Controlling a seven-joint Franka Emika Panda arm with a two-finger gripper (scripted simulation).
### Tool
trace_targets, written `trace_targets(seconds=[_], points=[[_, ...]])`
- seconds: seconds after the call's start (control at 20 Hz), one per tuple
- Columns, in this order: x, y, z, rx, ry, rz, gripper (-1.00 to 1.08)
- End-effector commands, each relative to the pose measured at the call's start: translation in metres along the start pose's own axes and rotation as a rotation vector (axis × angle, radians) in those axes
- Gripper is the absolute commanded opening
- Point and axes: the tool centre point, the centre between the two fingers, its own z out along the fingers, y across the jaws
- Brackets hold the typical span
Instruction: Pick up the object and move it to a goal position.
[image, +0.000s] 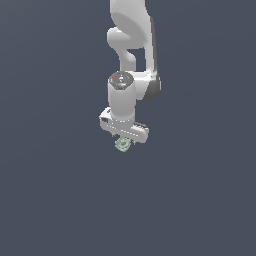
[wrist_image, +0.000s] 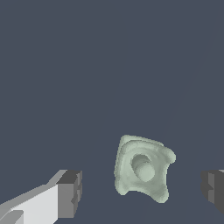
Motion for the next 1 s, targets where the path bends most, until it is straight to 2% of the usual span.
trace_targets(seconds=[0.0, 0.45, 0.95], points=[[-0.007, 0.005, 0.01, -0.004, -0.006, 0.062, 1.0], [-0.021, 0.017, 0.031, -0.014, -0.018, 0.187, 1.0], [-0.022, 0.018, 0.04, -0.015, -0.019, 0.195, 1.0]])
